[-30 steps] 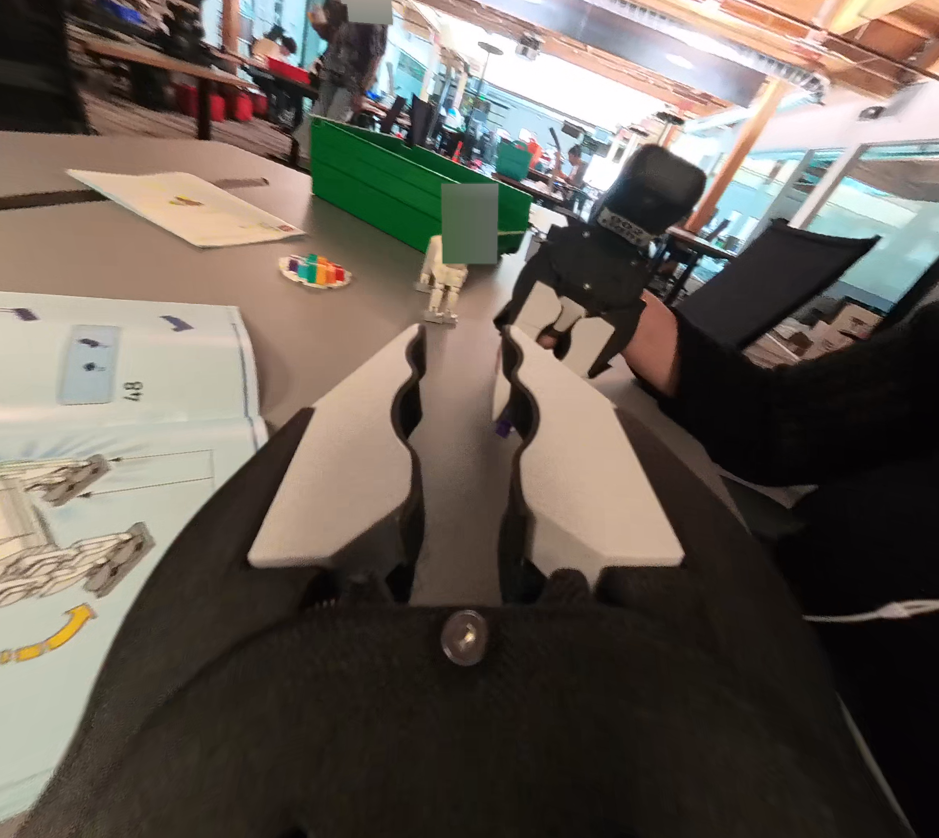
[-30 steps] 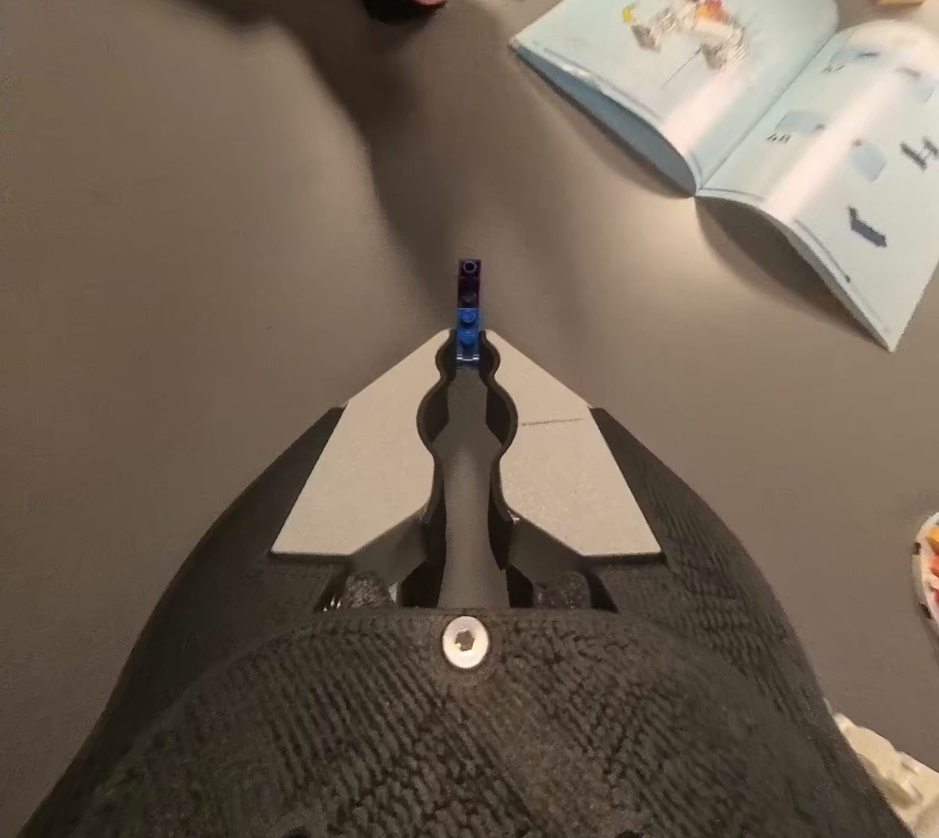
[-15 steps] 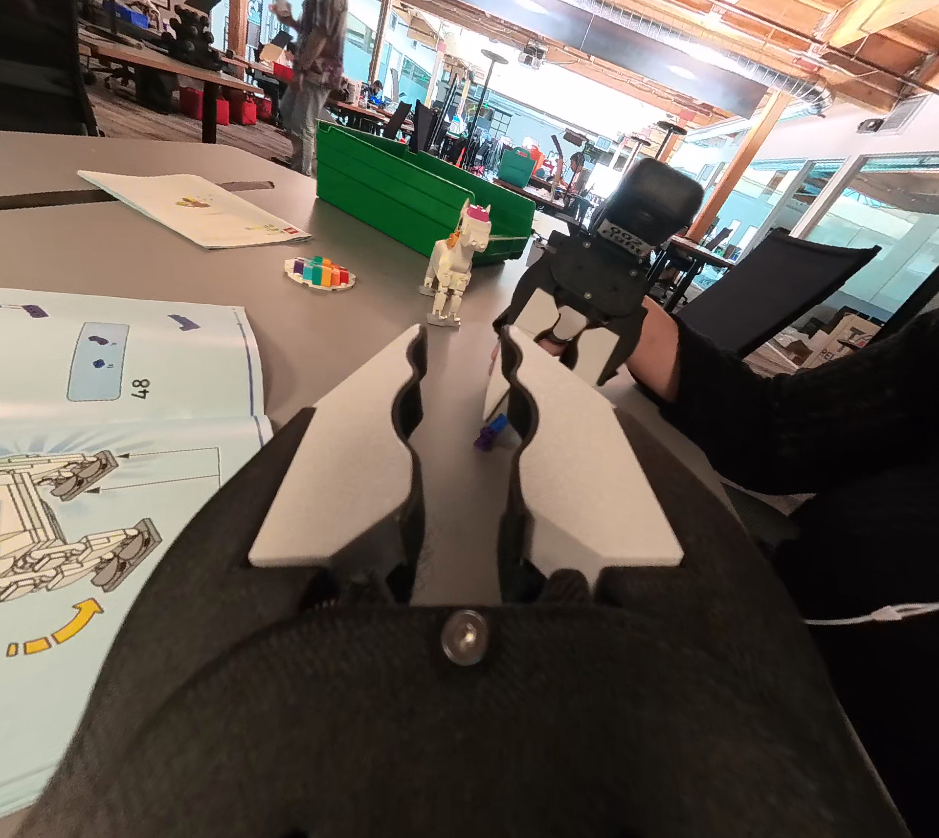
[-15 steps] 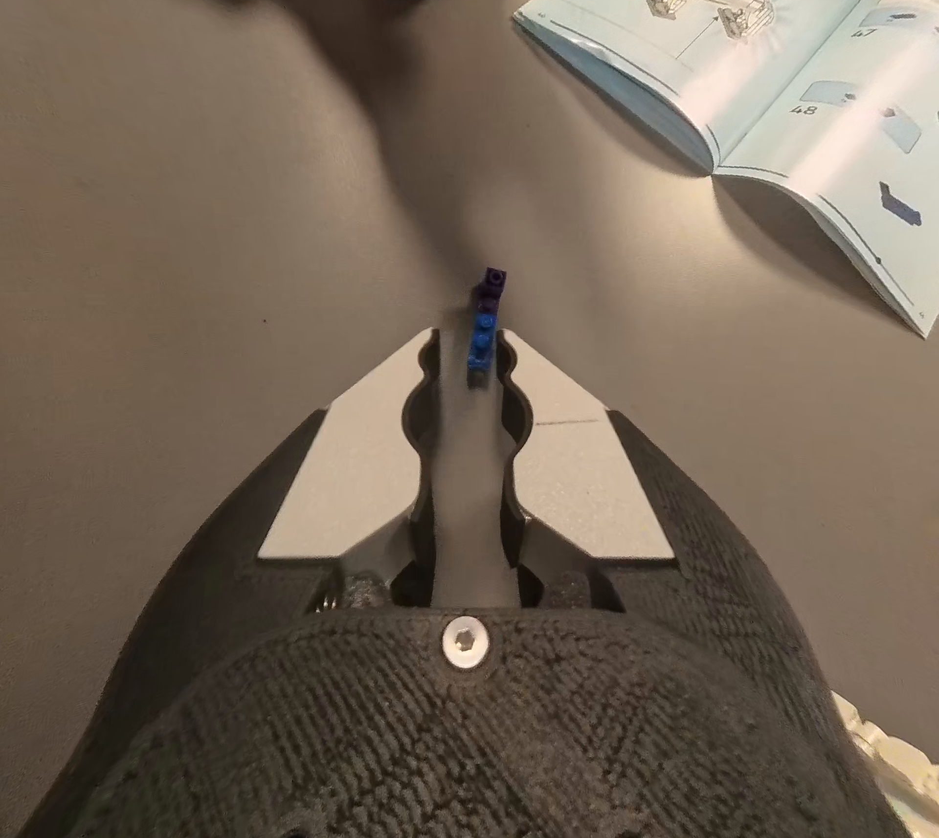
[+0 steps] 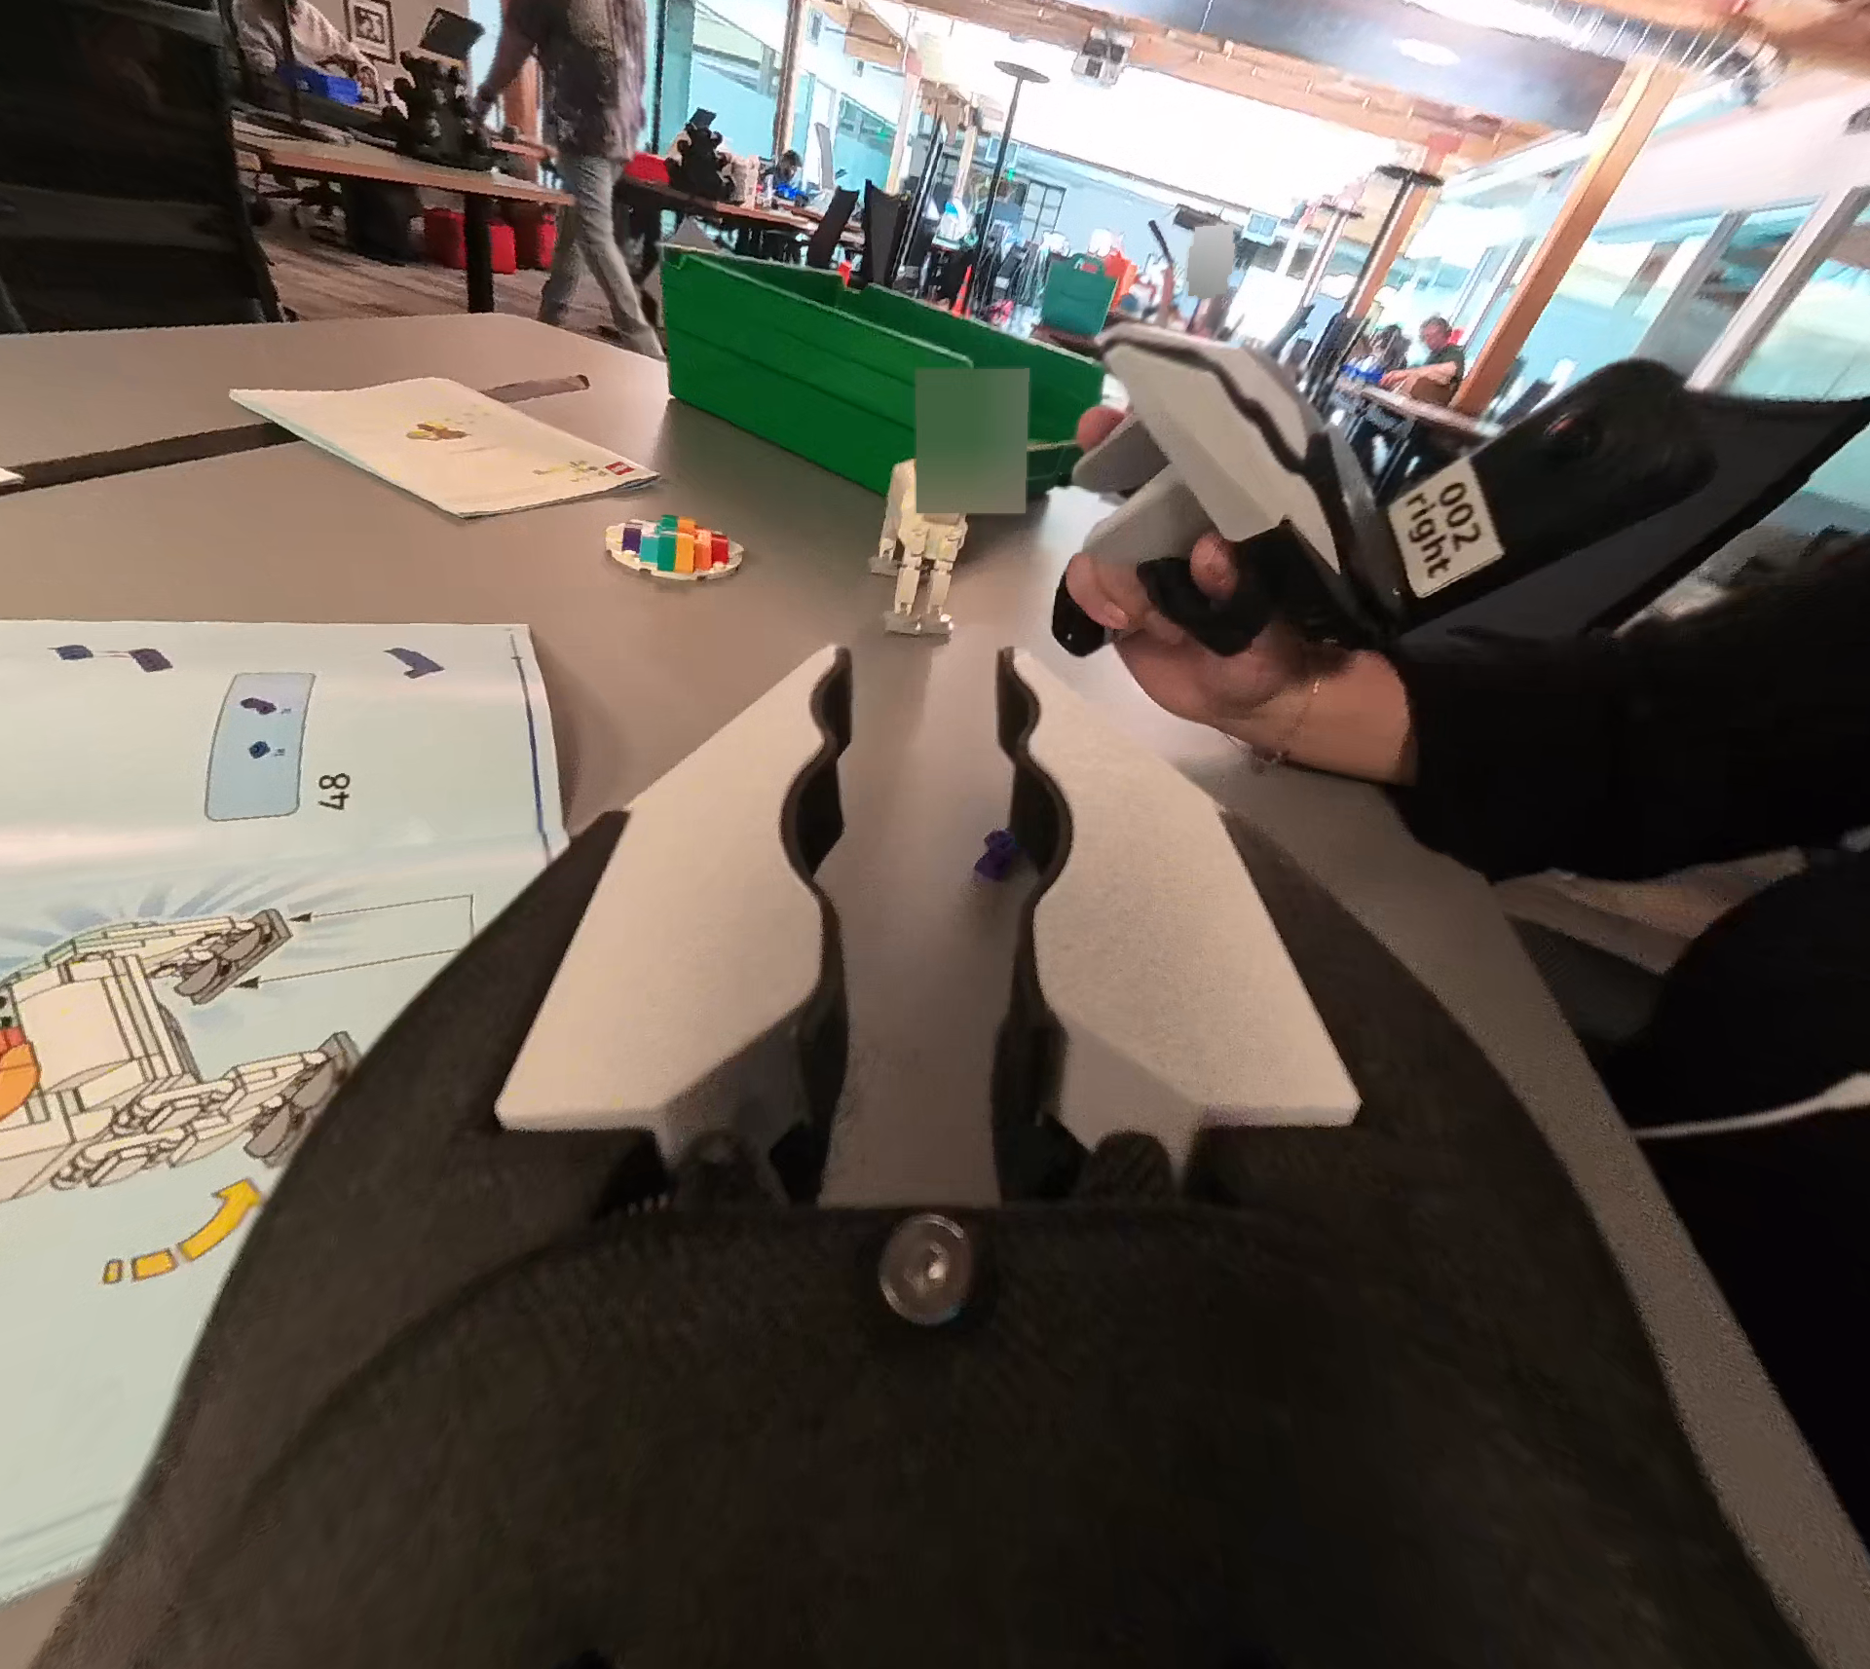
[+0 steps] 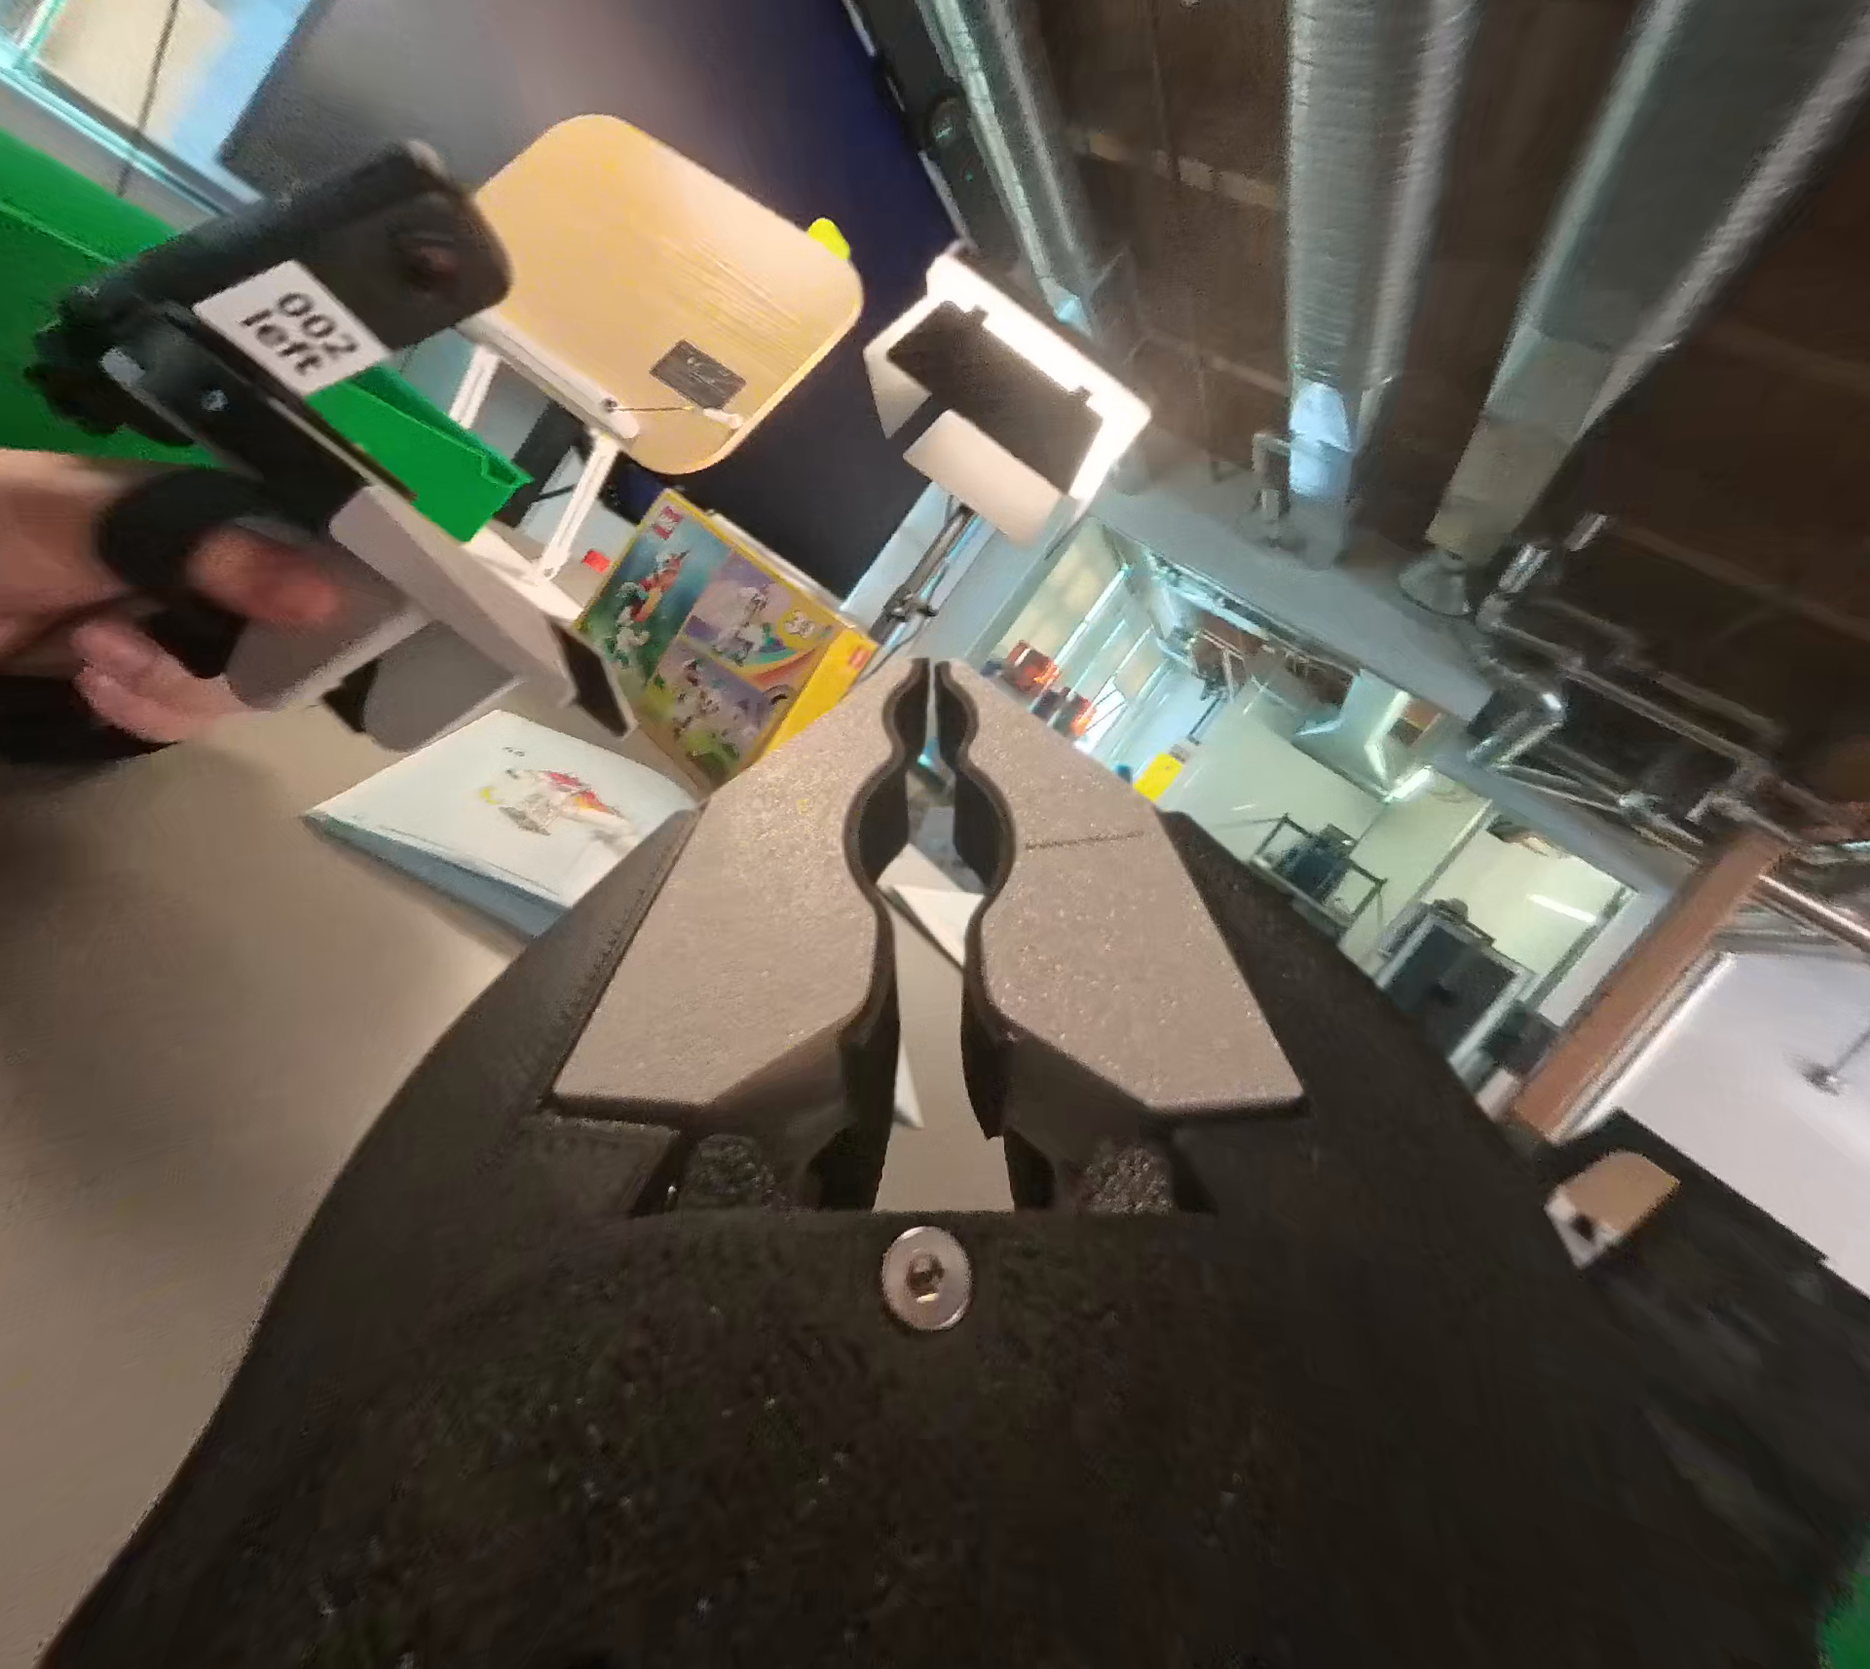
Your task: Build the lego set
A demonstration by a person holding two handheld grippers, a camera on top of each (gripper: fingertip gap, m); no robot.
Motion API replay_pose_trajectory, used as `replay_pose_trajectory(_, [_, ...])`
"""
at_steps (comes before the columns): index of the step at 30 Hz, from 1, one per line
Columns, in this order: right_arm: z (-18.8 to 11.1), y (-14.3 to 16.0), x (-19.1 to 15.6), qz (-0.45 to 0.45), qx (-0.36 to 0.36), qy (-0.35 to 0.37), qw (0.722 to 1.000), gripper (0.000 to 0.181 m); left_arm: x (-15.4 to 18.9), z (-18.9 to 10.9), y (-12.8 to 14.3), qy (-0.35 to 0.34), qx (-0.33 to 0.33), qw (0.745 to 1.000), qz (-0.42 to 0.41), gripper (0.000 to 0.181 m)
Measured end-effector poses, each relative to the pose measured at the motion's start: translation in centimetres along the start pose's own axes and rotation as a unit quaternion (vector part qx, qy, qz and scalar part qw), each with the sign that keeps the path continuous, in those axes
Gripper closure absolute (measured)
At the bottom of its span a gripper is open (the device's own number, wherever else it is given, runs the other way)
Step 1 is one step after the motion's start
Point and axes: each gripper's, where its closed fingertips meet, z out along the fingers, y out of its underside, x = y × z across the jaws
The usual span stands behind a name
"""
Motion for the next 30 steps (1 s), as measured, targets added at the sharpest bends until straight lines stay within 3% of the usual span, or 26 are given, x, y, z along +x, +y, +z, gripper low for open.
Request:
replay_pose_trajectory(3, [0.3,1.4,-2.2,0.013,-0.013,-0.043,0.999,0.181,0.0,0.1,0.3,-0.023,-0.012,0.999,0.032,0.158])
replay_pose_trajectory(6, [0.3,1.9,-3.2,0.042,-0.005,-0.082,0.996,0.181,-0.2,1.1,-0.3,-0.045,0.018,0.999,0.020,0.165])
replay_pose_trajectory(9, [0.0,1.9,-2.8,0.054,0.013,-0.099,0.994,0.181,-1.2,3.1,0.4,-0.087,-0.014,0.995,0.040,0.165])
replay_pose_trajectory(11, [-0.4,2.2,-2.5,0.046,0.013,-0.105,0.993,0.181,-2.3,3.9,-0.2,-0.133,-0.016,0.985,0.108,0.180])
replay_pose_trajectory(13, [-1.0,2.2,-2.3,0.040,0.021,-0.115,0.992,0.181,-4.3,4.2,-1.8,-0.202,-0.008,0.962,0.183,0.181])
replay_pose_trajectory(15, [-1.6,1.9,-2.4,0.036,0.031,-0.129,0.990,0.181,-6.4,4.9,-2.7,-0.245,-0.020,0.947,0.208,0.181])
replay_pose_trajectory(18, [-2.3,1.4,-2.7,0.038,0.043,-0.148,0.987,0.181,-9.5,6.6,-1.8,-0.269,-0.076,0.947,0.159,0.164])
replay_pose_trajectory(21, [-2.4,1.7,-2.2,0.050,0.038,-0.143,0.988,0.181,-10.6,7.4,-1.2,-0.247,-0.111,0.953,0.135,0.155])
replay_pose_trajectory(23, [-2.2,2.2,-1.7,0.065,0.028,-0.133,0.989,0.181,-11.6,7.4,-0.9,-0.261,-0.132,0.946,0.140,0.149])
replay_pose_trajectory(30, [-2.2,2.2,-1.1,0.105,0.029,-0.130,0.986,0.181,-13.8,9.9,4.2,-0.257,-0.320,0.904,0.119,0.128])
